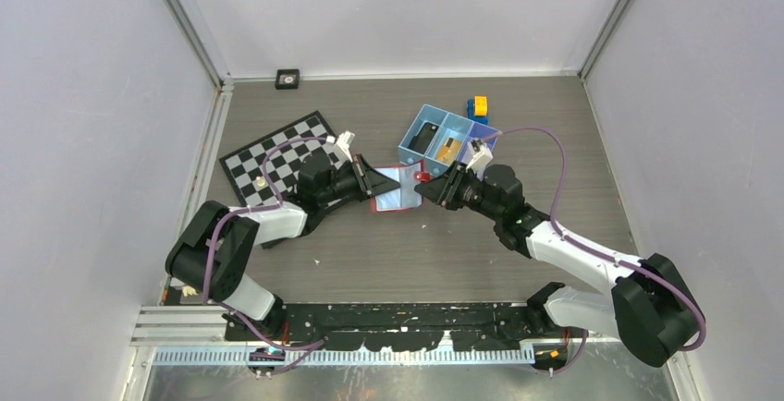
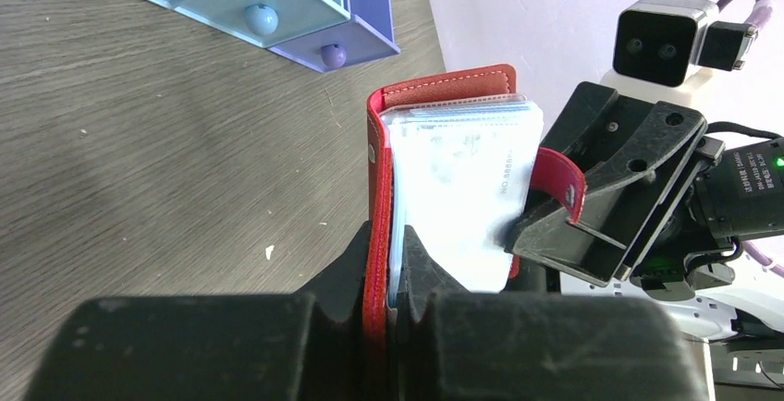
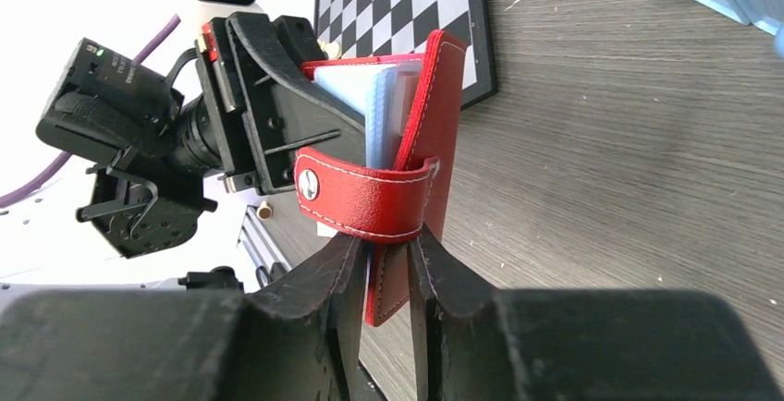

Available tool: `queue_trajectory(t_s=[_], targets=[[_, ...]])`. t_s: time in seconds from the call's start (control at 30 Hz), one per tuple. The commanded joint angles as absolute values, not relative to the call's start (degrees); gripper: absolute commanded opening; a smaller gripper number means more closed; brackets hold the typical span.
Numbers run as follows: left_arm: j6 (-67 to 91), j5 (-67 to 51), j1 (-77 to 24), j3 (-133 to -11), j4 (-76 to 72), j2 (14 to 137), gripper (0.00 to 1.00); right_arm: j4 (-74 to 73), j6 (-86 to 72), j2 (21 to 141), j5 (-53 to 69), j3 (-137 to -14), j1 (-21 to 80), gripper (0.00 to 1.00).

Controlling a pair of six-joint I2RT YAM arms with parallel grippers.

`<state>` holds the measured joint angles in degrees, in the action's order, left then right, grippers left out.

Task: Take the credit cards out of the card holder
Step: Remove the credit card from the card holder.

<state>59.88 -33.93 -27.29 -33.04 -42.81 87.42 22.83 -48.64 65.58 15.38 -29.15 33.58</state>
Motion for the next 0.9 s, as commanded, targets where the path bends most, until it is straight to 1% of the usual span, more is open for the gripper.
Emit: queue_trajectory(t_s=[0.0,0.2,0.3,0.4,0.6,0.7,0.73,0.77,0.8,0.87], targets=[[60.0,-35.5,-27.2,-34.3,-45.4,86.9,0.0,29.0,-49.4,63.6,17.9,-28.4,33.6,0.28],[60.2,-35.9,-27.2,-34.4,-45.8,87.2,0.0,30.8,-50.1,65.0,19.7,-28.6,33.5,0.3],[60.4,-35.9,-27.2,-34.4,-46.0,87.2,0.0,30.7,-50.2,65.6,19.9,-28.9,33.6,0.25],[60.4,-36.0,-27.2,-34.4,-46.1,87.3,0.0,30.9,-50.2,65.8,20.0,-28.8,33.6,0.24],[60.5,-36.2,-27.2,-34.5,-46.1,87.5,0.0,30.8,-50.3,66.5,20.2,-29.1,33.6,0.14],[60.7,-36.4,-27.2,-34.6,-46.2,87.9,0.0,31.8,-50.4,66.6,21.0,-29.0,33.6,0.13],[60.7,-36.4,-27.2,-34.7,-46.3,88.1,0.0,32.2,-50.6,66.8,21.3,-29.0,33.5,0.1],[60.7,-36.4,-27.3,-34.6,-46.5,88.2,0.0,32.4,-50.6,67.0,21.8,-29.1,33.6,0.02],[60.9,-36.5,-27.3,-34.7,-46.6,88.4,0.0,32.3,-50.6,67.2,22.0,-29.3,33.6,0.01],[60.9,-36.6,-27.4,-34.7,-46.7,88.7,0.0,32.3,-50.7,67.7,22.1,-29.4,33.5,0.01]])
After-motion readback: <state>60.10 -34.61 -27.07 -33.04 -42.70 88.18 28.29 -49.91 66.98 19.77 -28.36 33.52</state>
